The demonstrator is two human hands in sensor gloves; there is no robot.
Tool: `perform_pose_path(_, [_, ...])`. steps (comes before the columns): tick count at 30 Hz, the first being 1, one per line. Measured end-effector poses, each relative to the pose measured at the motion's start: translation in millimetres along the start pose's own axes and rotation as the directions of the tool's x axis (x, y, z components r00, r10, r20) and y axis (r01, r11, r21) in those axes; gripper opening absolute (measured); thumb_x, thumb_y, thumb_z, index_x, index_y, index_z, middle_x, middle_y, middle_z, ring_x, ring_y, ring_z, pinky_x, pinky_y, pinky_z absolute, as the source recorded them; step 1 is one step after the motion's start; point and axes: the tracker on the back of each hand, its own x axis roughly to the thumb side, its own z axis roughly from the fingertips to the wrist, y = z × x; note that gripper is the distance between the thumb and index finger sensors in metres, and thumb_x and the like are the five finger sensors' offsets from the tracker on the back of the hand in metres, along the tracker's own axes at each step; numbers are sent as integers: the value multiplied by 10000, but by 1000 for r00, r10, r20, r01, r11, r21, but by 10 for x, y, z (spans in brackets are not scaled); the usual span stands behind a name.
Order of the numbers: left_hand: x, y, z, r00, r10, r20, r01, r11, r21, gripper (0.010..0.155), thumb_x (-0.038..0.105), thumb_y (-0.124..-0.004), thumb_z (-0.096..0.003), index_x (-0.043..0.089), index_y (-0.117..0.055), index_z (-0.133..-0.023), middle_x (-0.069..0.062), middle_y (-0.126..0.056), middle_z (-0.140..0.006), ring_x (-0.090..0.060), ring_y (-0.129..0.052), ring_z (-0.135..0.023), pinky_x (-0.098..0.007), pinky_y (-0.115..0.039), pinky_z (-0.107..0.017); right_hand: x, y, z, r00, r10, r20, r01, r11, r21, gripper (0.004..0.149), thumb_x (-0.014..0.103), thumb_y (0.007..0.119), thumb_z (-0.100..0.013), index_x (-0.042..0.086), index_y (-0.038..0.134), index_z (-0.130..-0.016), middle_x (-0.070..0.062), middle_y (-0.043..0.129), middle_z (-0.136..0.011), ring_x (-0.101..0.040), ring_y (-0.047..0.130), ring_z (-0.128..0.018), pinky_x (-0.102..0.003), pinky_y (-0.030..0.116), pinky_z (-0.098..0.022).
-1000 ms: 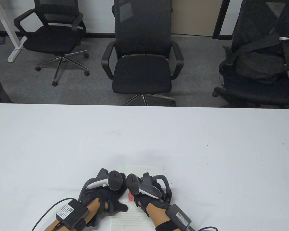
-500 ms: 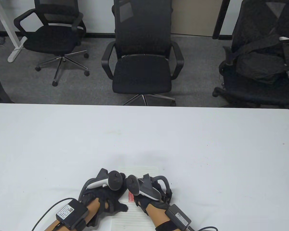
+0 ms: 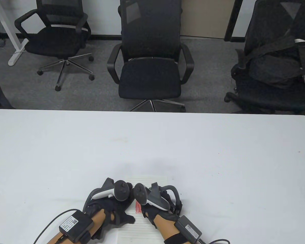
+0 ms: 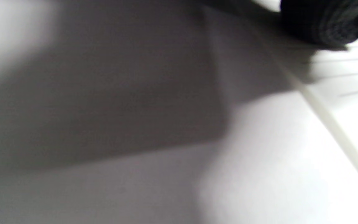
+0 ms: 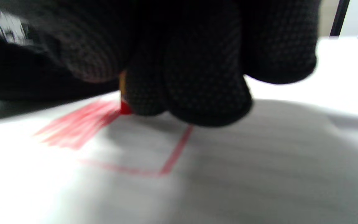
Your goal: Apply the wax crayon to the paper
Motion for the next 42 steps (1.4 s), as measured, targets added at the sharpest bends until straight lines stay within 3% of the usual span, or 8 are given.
perform_pose_path(1, [-1, 0, 0, 1000, 0, 0, 0, 1000, 0, 1028, 800, -743, -357, 530, 4, -1010, 203, 156, -1039, -163, 150, -1035, -605, -14, -720, 0, 5, 8, 1000, -14, 0, 14, 1000, 9, 403, 379, 852, -395, 202, 864, -757, -73, 1001, -584, -190, 1027, -372, -452, 878, -405])
perform_pose_path(6, [-1, 0, -1, 1000, 0, 0, 0, 1000, 0, 1029, 799, -744, -358, 528, 4, -1011, 202, 157, -1039, -163, 151, -1035, -606, -15, -719, -4, 36, 16, 999, 35, -19, -37, 984, -175, 403, 384, 854, -379, 214, 874, -744, -63, 1008, -571, -183, 1031, -356, -444, 888, -386])
perform_pose_path(12, [-1, 1, -2, 1000, 1, 0, -1, 1000, -1, 1028, 798, -744, -358, 529, 4, -1010, 202, 157, -1039, -164, 152, -1034, -606, -15, -719, 37, 14, 45, 999, -25, 43, 20, 995, 99, 400, 374, 858, -392, 196, 872, -750, -79, 1005, -576, -196, 1030, -367, -458, 878, -404])
perform_pose_path(17, [-1, 0, -1, 1000, 1, 0, -1, 1000, 1, 1027, 799, -744, -359, 528, 3, -1011, 202, 156, -1040, -164, 150, -1035, -606, -15, -719, 38, 11, 64, 999, -5, 45, 3, 999, 52, 401, 378, 857, -392, 201, 872, -752, -73, 1008, -577, -192, 1032, -367, -454, 881, -401])
perform_pose_path(24, [-7, 0, -2, 1000, 13, 8, -13, 1000, -3, 1031, 795, -745, -365, 525, 8, -1015, 204, 161, -1041, -163, 160, -1032, -607, -6, -714, -204, -173, 84, 989, -146, 0, 146, 987, -64, 402, 382, 859, -386, 204, 877, -745, -70, 1011, -567, -191, 1033, -356, -452, 883, -391])
perform_pose_path(31, [11, 66, 47, 999, 20, 38, -21, 999, 26, 1034, 787, -752, -371, 522, 4, -1024, 174, 138, -1077, -214, 109, -1072, -623, -18, -716, -280, -204, 71, 984, -179, -20, 177, 981, -85, 402, 383, 859, -386, 203, 877, -745, -71, 1012, -565, -191, 1033, -355, -452, 883, -390])
perform_pose_path(38, [233, 231, 179, 1000, 5, 27, -6, 999, 40, 1042, 781, -750, -377, 478, -15, -1050, 160, 104, -1096, -218, 106, -1078, -618, -14, -717, -305, -237, 90, 980, -198, -20, 194, 972, -129, 402, 384, 859, -386, 205, 877, -745, -69, 1012, -565, -190, 1033, -352, -450, 885, -387])
perform_pose_path(42, [356, 196, 121, 1000, -23, 3, 23, 999, 33, 1044, 778, -751, -381, 459, -17, -1052, 152, 98, -1101, -213, 94, -1082, -614, -25, -726, -350, -233, 104, 979, -203, -27, 196, 968, -158, 404, 387, 859, -385, 205, 875, -746, -67, 1013, -559, -186, 1031, -342, -447, 886, -379])
